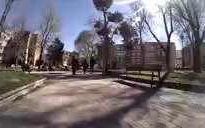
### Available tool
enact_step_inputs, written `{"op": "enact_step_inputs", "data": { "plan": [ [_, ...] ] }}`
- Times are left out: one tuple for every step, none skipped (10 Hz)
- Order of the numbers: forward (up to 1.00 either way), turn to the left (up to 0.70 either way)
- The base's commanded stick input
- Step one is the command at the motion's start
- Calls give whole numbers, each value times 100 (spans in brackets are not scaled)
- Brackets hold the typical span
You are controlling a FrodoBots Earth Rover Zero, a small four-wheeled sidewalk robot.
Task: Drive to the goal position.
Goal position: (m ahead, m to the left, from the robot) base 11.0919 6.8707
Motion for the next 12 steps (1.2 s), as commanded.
{"op": "enact_step_inputs", "data": {
  "plan": [
    [85,0],
    [85,0],
    [85,0],
    [85,0],
    [85,0],
    [85,0],
    [85,0],
    [85,0],
    [85,0],
    [85,0],
    [85,0],
    [85,0]
  ]
}}
